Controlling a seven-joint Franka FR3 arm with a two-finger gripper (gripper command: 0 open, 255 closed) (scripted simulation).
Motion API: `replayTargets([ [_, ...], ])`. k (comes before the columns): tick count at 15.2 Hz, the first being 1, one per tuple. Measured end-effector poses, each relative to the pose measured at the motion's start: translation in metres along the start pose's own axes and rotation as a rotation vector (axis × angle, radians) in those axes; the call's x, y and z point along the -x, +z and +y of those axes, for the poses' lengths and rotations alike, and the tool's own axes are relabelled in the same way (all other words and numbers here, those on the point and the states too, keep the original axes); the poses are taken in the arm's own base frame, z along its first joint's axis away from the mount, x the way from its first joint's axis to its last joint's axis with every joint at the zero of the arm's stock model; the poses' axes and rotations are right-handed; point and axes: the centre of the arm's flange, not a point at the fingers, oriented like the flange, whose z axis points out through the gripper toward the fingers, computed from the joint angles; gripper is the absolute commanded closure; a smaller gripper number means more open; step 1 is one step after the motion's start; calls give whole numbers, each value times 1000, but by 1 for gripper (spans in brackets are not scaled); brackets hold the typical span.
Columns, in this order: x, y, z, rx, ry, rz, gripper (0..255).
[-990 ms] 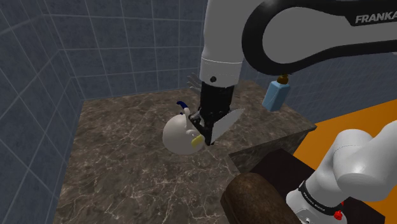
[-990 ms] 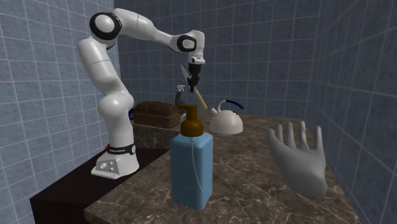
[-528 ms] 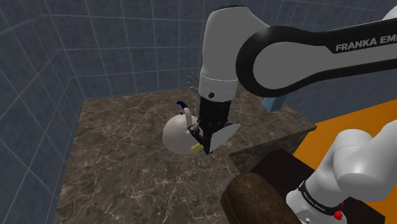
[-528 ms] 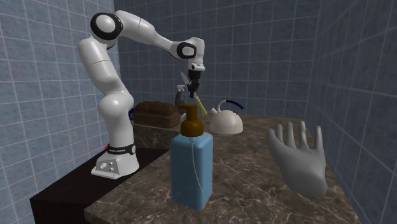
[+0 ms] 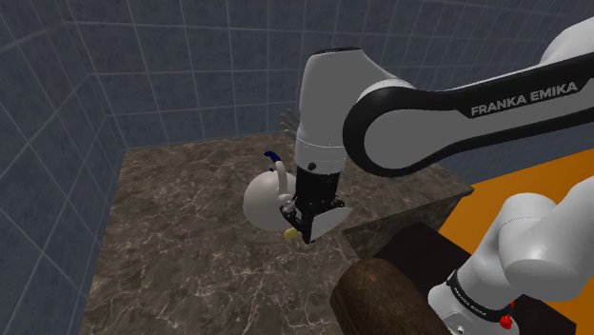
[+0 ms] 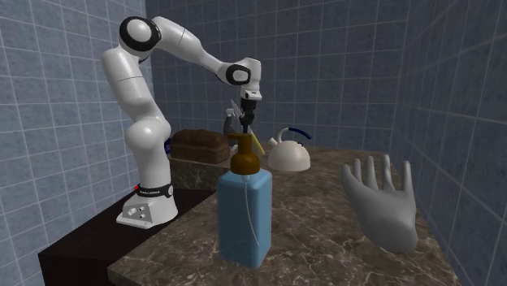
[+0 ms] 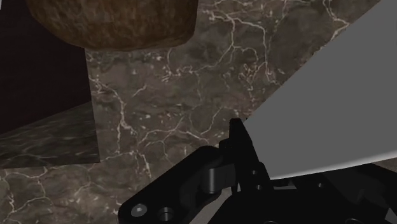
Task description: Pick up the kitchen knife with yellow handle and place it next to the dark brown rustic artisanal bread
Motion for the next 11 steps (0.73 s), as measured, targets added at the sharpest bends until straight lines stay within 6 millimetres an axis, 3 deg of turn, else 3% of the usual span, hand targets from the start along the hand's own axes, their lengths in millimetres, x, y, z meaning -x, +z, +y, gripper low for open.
replayTargets([
  [11, -4, 53, 0, -6, -9, 3, 255],
])
